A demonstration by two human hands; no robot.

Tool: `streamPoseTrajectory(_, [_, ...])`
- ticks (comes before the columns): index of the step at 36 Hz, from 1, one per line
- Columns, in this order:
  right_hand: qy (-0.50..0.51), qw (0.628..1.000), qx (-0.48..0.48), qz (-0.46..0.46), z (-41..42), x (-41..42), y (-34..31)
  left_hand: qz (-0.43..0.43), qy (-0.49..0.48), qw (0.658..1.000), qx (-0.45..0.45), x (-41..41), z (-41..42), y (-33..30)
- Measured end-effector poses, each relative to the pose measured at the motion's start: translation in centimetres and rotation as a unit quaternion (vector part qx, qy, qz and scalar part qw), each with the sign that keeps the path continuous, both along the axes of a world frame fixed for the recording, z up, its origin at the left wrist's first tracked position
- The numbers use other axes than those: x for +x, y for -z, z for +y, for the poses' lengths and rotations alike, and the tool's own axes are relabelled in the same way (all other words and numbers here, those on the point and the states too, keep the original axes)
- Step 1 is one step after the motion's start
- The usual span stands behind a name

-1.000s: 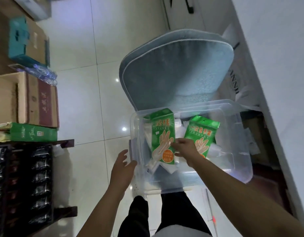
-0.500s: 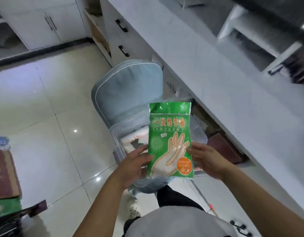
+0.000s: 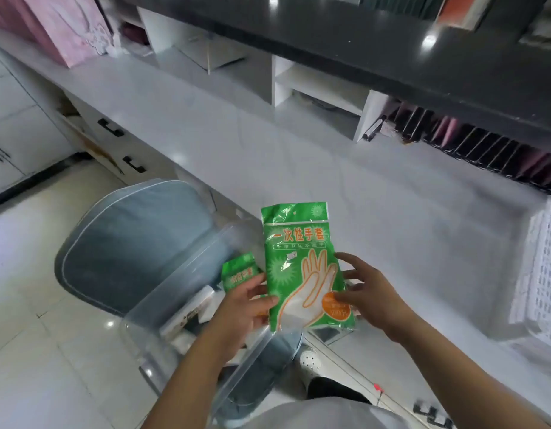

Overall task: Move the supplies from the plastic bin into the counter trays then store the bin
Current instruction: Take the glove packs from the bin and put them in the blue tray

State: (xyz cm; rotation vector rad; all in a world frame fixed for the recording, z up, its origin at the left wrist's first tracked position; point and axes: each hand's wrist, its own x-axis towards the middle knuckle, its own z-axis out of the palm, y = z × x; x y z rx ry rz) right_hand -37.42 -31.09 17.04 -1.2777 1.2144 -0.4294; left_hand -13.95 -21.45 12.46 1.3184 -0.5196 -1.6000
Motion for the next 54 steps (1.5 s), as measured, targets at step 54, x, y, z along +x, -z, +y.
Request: streamPoseTrajectory(54, [-0.362, 0.823, -0.316, 0.302, -10.1, 7.3, 4.0, -0.278, -0.181, 0.909, 0.254, 6.3, -5.1, 11.2])
